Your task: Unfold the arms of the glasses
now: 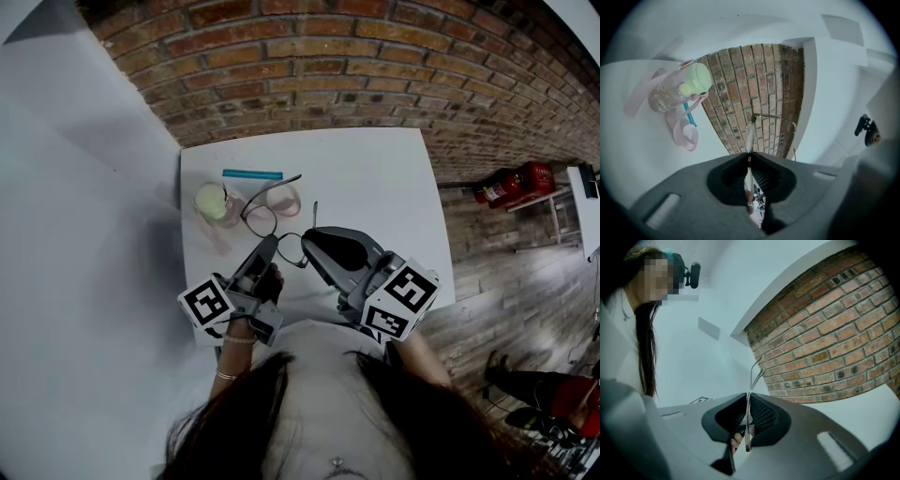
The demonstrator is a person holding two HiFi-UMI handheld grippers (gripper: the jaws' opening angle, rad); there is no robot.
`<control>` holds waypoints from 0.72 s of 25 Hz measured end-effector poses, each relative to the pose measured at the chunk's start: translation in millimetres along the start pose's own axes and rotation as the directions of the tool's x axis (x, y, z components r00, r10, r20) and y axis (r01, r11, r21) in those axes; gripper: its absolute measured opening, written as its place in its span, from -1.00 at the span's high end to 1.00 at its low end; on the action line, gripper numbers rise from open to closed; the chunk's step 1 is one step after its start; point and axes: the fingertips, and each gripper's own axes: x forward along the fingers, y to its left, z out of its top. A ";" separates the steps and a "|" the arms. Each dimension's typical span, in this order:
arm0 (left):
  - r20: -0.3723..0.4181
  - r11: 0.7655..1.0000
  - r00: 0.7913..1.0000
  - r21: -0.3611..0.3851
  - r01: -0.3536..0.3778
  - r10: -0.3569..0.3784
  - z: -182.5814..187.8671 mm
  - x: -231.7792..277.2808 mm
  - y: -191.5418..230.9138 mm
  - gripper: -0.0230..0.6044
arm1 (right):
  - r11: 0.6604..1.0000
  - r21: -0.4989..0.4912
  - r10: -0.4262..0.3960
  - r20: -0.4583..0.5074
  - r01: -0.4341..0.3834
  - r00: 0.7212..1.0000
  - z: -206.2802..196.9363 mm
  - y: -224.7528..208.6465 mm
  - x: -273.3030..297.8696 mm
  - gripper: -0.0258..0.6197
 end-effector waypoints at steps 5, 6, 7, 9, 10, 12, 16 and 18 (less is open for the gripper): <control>0.013 0.999 1.000 -0.032 0.015 -0.014 4.2 -0.1 1.0 0.86 | 1.000 -0.003 0.003 0.011 -0.003 1.000 1.8 -0.3 -0.5 0.83; 0.015 0.999 1.000 -0.038 0.016 -0.016 4.7 -0.3 1.4 0.86 | 1.000 -0.003 0.004 0.013 -0.004 1.000 2.0 -0.3 -0.7 0.83; 0.016 0.999 1.000 -0.043 0.018 -0.017 5.1 -0.5 1.8 0.86 | 1.000 -0.004 0.005 0.014 -0.005 1.000 2.3 -0.2 -1.0 0.83; 0.017 0.998 1.000 -0.054 0.023 -0.022 5.7 -0.9 2.7 0.86 | 1.000 -0.006 0.007 0.018 -0.007 1.000 2.6 0.1 -1.7 0.83; 0.019 0.998 1.000 -0.058 0.026 -0.025 6.1 -1.2 3.2 0.86 | 1.000 -0.007 0.008 0.019 -0.007 1.000 2.7 0.2 -2.0 0.83; 0.023 0.997 0.999 -0.070 0.030 -0.029 7.0 -1.8 4.1 0.86 | 1.000 -0.009 0.008 0.023 -0.008 1.000 3.0 0.4 -2.7 0.83; 0.036 0.995 0.999 -0.097 0.038 -0.034 9.1 -2.9 4.3 0.86 | 1.000 -0.013 0.012 0.029 -0.012 0.999 4.8 1.8 -3.5 0.83; 0.043 0.993 0.998 -0.110 0.039 -0.034 10.7 -3.4 4.9 0.86 | 1.000 -0.013 0.013 0.030 -0.012 0.999 5.4 1.9 -3.7 0.83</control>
